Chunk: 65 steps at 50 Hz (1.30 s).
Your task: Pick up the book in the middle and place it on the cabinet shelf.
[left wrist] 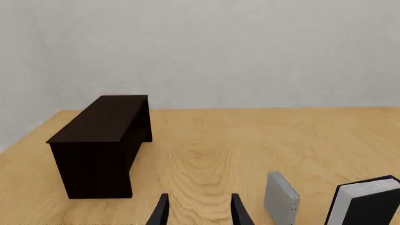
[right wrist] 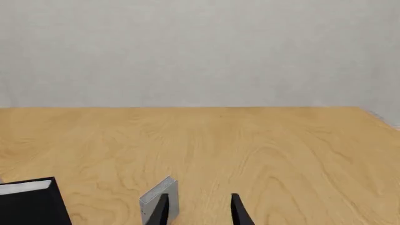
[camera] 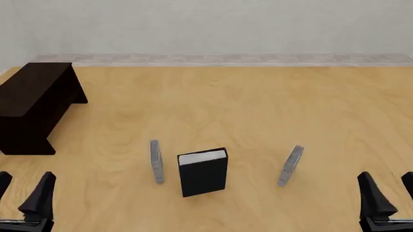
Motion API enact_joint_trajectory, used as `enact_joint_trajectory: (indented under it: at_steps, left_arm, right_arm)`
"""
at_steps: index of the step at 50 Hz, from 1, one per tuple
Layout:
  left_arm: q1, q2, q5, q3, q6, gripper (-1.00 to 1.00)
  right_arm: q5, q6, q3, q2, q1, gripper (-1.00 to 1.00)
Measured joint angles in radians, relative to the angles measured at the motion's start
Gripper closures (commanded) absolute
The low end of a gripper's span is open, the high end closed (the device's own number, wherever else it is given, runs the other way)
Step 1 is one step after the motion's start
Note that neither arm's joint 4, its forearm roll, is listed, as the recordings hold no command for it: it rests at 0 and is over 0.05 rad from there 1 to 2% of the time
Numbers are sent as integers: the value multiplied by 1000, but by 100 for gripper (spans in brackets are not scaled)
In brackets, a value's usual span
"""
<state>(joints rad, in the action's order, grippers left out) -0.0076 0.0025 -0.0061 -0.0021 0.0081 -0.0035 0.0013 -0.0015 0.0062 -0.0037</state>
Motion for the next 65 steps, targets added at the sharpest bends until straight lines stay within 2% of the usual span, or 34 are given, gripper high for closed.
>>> enact_joint_trajectory:
  at_steps: [14,23,37,44,54,65]
  left_arm:
    - [-11,23,-9,-8,-39,-100]
    - [-57,144,-96,-41,-52,-100]
    - [-180,454,-327,-112,5,-100]
    - [-257,610,-420,-150,73,-100]
    - [-335,754,-462,-229,155,-100]
    - [-405,867,-439,-338,231,-100]
  right_arm:
    - [3,-2,-3,-2,3,-100]
    - [4,-3,-2,-3,3,-100]
    - [4,-4,-2,-5,4,-100]
    - [4,-4,-1,-5,4,-100]
    - [3,-4,-1,-5,4,-100]
    - [2,-5,0,-4,4,-100]
